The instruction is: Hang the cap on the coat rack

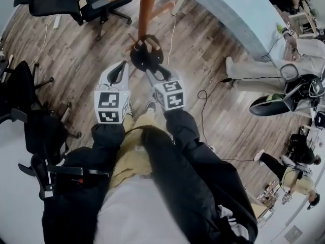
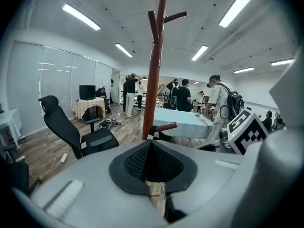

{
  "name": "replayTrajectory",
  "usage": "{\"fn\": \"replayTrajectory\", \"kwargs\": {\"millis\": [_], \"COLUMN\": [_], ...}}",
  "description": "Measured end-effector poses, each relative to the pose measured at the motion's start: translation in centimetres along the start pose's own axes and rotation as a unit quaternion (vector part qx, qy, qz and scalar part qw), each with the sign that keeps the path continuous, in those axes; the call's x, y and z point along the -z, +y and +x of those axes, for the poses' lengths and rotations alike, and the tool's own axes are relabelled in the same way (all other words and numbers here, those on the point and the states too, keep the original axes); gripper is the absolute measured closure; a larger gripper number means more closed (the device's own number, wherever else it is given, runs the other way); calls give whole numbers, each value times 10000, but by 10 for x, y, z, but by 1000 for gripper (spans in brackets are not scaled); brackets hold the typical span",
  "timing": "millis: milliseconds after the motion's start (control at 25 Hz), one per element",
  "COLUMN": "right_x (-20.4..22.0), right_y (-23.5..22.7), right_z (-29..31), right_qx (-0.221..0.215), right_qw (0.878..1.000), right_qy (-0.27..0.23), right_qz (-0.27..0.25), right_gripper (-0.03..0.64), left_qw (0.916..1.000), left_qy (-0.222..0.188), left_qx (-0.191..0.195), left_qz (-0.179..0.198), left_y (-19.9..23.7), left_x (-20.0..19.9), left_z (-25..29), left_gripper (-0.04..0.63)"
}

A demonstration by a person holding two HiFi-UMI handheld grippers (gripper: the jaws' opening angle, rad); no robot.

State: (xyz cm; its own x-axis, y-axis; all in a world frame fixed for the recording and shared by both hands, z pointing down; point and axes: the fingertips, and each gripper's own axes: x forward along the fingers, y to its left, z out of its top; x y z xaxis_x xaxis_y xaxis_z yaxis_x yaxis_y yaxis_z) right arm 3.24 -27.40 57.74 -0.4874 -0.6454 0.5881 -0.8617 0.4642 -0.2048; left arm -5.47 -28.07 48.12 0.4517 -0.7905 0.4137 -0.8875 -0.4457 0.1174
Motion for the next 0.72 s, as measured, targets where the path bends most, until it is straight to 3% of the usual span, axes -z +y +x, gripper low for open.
{"fn": "replayTrajectory", "kwargs": {"millis": [80, 320, 400, 560, 720], "right_x": [-5, -40, -60, -104, -141], "right_y": [1, 10, 16, 25, 35], "right_z": [-7, -36, -47, -73, -90], "right_qx": [7, 91, 107, 201, 132], "right_qw": [9999, 9977, 9952, 9855, 9756], "right_qy": [-129, -664, -962, -1642, -2092], "right_qz": [51, -23, -149, -387, -654], "right_gripper": [440, 453, 482, 606, 617], "left_qw": [10000, 9997, 9994, 9980, 9952], "left_qy": [-39, -199, -298, -549, -887], "left_qx": [24, 84, 125, 197, 218], "left_qz": [14, 105, 150, 259, 359], "left_y": [1, 1, -2, -11, -18], "left_x": [-3, -19, -28, -50, -78], "left_z": [-1, 0, 0, -1, -3], "left_gripper": [600, 600, 600, 600, 600]}}
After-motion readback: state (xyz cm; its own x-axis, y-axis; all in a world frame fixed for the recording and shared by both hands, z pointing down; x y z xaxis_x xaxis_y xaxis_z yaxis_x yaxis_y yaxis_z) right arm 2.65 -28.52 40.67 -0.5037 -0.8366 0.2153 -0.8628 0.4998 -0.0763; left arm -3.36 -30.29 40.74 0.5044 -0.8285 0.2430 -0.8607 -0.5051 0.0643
